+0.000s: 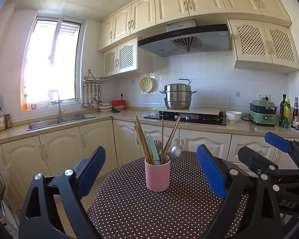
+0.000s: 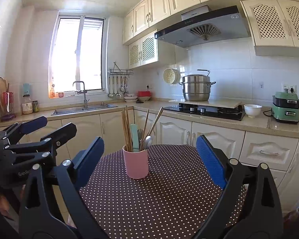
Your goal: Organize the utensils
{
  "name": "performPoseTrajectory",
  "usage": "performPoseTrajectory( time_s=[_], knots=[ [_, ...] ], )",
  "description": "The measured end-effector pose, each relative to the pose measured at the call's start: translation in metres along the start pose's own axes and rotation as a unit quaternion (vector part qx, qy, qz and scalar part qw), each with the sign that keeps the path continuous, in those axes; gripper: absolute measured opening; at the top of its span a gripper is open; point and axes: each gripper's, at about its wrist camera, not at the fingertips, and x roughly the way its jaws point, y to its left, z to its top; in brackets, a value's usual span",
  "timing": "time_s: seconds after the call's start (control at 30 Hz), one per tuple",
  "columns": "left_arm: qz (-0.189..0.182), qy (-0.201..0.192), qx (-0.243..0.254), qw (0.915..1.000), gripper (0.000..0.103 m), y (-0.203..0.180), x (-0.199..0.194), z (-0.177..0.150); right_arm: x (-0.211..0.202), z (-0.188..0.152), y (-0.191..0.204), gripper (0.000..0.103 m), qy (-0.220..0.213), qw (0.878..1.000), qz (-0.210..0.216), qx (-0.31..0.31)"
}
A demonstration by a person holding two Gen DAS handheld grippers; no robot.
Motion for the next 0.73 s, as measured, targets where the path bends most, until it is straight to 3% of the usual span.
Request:
performPoseTrajectory(
  time_s=[0.73],
  knots=[
    [0.005,0.032,-0.002,0.9995,0.091,-0.001,0.052,-0.005,0.049,-0.007,-0.018,0.092,0.026,1.0,0.003,0.015]
  ],
)
